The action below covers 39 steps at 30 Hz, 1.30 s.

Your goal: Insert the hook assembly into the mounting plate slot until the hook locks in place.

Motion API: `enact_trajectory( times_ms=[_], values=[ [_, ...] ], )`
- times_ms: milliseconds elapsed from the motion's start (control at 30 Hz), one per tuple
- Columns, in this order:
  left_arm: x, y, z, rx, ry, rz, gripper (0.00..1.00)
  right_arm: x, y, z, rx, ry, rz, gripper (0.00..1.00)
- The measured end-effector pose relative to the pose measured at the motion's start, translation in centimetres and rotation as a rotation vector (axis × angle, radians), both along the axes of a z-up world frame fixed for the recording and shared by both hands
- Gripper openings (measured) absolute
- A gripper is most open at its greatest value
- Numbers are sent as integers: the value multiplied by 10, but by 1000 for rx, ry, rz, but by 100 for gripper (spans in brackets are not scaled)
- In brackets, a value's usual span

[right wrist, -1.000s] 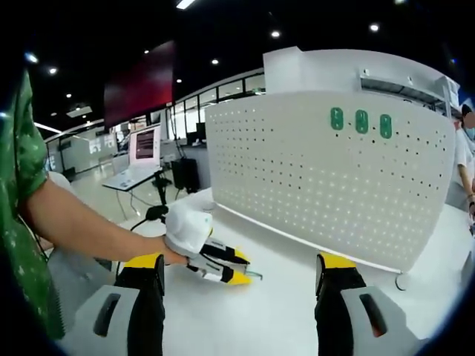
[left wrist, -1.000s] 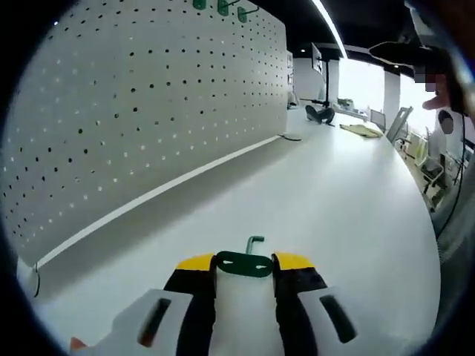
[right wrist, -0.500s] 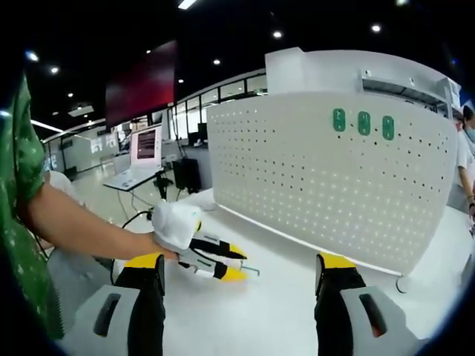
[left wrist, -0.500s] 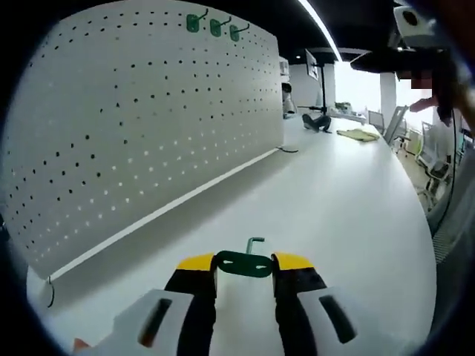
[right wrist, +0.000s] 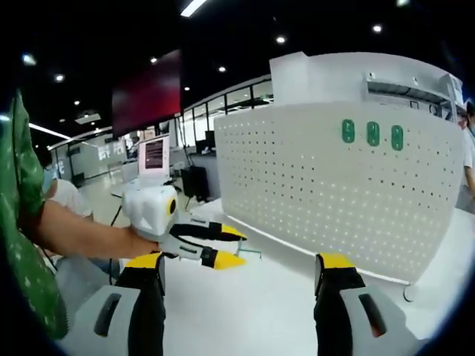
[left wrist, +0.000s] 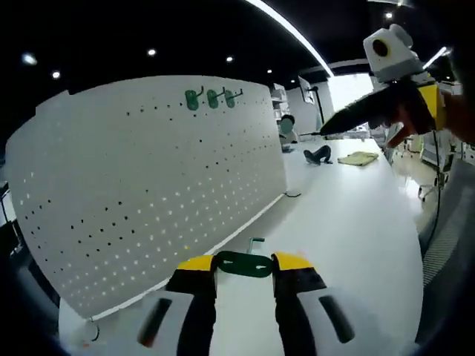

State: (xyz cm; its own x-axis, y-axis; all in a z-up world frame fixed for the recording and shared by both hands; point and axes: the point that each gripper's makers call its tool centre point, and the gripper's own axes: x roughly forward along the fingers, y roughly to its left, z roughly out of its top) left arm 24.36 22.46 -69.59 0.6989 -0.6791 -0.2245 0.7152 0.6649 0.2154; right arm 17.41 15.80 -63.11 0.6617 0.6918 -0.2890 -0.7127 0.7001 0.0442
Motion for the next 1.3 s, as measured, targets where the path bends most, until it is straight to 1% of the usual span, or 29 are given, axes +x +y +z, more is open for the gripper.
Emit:
enact_trajectory(
  times_ms=[133, 200, 267, 333, 367, 467, 533, 567, 600, 633, 700, 733, 767, 833, 900, 1133, 1167, 1200, 1300],
  values=[
    [-11, -1, 29, 7, -88, -13, 30, 0, 3, 11, 4, -17, 16, 84],
    [-16, -2, 39, 2, -115, -21, 30, 0, 4, 18, 22, -20, 26, 84],
    [-24, -3, 56, 6, -173, -27, 30, 0, 4, 24, 34, -23, 31, 84],
    [-28, -3, 63, 9, -196, -30, 30, 0, 4, 30, 36, -29, 38, 83],
    [-32, -4, 71, 17, -228, -33, 30, 0, 4, 32, 36, -31, 41, 83],
    [-42, -6, 88, 15, -279, -46, 30, -2, 5, 39, 42, -36, 57, 82],
    [-51, -8, 101, 27, -327, -62, 30, -4, 7, 45, 52, -33, 76, 82],
    [-56, -10, 108, 36, -363, -78, 30, -5, 7, 48, 57, -31, 84, 82],
    [-60, -10, 110, 42, -376, -83, 30, -6, 8, 50, 63, -29, 95, 80],
    [-63, -9, 113, 47, -383, -84, 30, -10, 10, 53, 78, -14, 124, 78],
    [-70, -9, 121, 50, -409, -92, 30, -12, 10, 60, 114, 4, 140, 75],
    [-76, -11, 127, 54, -433, -112, 30, -14, 11, 62, 127, 18, 160, 73],
    [-79, -12, 130, 57, -446, -119, 30, -19, 13, 64, 146, 45, 187, 69],
    [-84, -12, 134, 61, -462, -126, 30, -19, 13, 67, 157, 51, 197, 67],
    [-93, -14, 140, 51, -479, -150, 30, -23, 15, 70, 165, 67, 225, 64],
    [-113, -17, 142, 71, -525, -206, 30, -39, 25, 78, 179, 129, 343, 48],
    [-114, -18, 142, 74, -529, -210, 30, -44, 27, 79, 187, 148, 370, 45],
    [-116, -19, 141, 75, -530, -217, 30, -45, 28, 80, 190, 156, 379, 42],
    [-120, -21, 142, 77, -541, -236, 30, -51, 31, 80, 186, 176, 417, 37]
  ],
)
